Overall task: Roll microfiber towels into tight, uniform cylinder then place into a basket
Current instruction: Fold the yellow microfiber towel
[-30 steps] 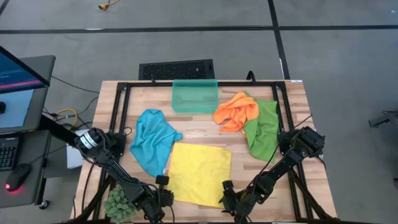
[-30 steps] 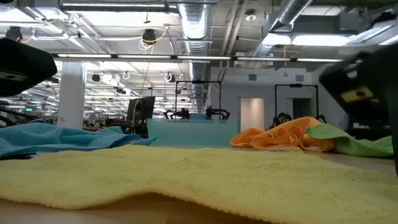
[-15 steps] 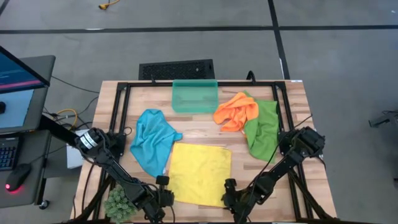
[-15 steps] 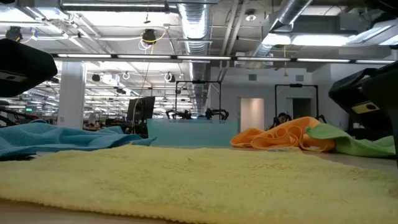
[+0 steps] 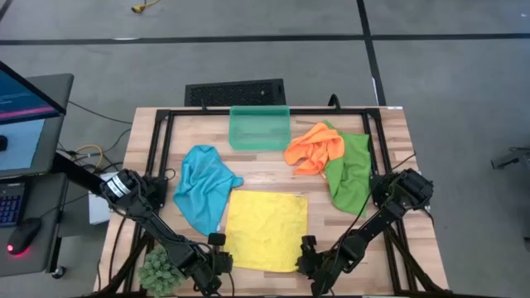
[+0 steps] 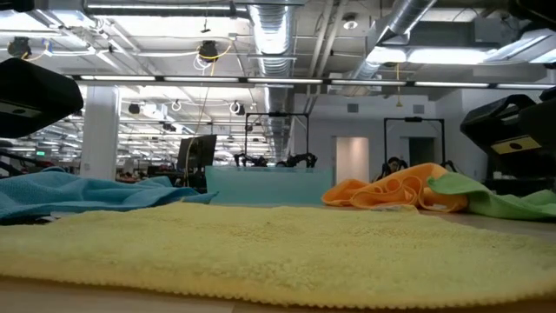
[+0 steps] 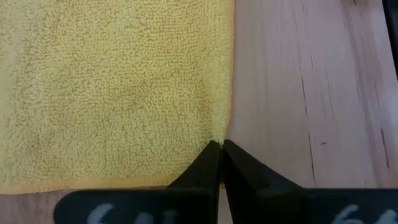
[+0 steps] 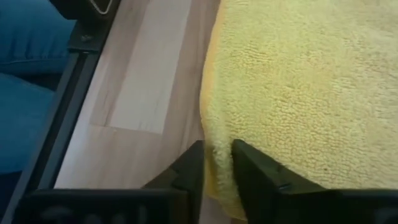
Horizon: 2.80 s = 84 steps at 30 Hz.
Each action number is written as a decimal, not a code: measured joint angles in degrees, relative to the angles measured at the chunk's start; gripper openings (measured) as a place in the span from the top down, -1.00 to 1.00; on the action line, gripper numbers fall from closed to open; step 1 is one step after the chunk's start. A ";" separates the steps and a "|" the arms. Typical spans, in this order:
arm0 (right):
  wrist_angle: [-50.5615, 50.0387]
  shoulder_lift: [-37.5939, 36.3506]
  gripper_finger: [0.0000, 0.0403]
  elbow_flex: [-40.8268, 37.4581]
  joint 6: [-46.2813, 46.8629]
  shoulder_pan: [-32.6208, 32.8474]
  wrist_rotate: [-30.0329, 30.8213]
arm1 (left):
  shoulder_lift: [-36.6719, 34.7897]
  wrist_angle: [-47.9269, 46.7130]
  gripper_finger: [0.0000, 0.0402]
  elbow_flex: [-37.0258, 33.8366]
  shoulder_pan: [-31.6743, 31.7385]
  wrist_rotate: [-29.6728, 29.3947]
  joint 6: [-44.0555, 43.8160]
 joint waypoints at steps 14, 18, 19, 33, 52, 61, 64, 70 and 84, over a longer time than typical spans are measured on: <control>-2.90 -5.42 0.96 -0.82 -1.47 1.51 -1.12 | 0.00 -8.73 0.98 7.37 -0.04 -2.40 -0.39; -2.23 -7.51 0.96 -0.70 -1.49 2.70 -0.64 | 0.00 -12.27 0.98 10.71 -0.49 -3.07 -0.53; -2.19 -7.82 0.95 -0.70 -1.49 2.99 -0.58 | 0.00 -12.61 0.98 11.41 -0.62 -3.11 -0.80; -12.83 -8.37 0.98 11.10 -4.87 5.22 1.00 | 0.00 -23.72 0.98 22.55 -2.68 -7.33 -5.94; -41.17 -8.41 0.98 12.64 18.64 -1.66 10.18 | 0.00 -39.75 0.98 20.91 9.37 -19.81 -11.59; -41.43 -8.39 0.97 10.32 24.97 -4.33 8.57 | 0.00 -37.55 0.98 17.85 15.92 -16.63 -10.91; -41.61 -8.39 0.97 10.32 24.93 -5.35 8.67 | 0.00 -36.31 0.98 17.10 17.20 -14.56 -10.51; -41.88 -8.39 0.96 10.32 23.91 -7.08 9.13 | 0.00 -34.56 0.98 16.23 18.03 -12.42 -9.46; -41.88 -8.39 0.95 10.32 25.44 -7.98 7.99 | 0.00 -33.71 0.80 16.17 18.07 -11.00 -7.93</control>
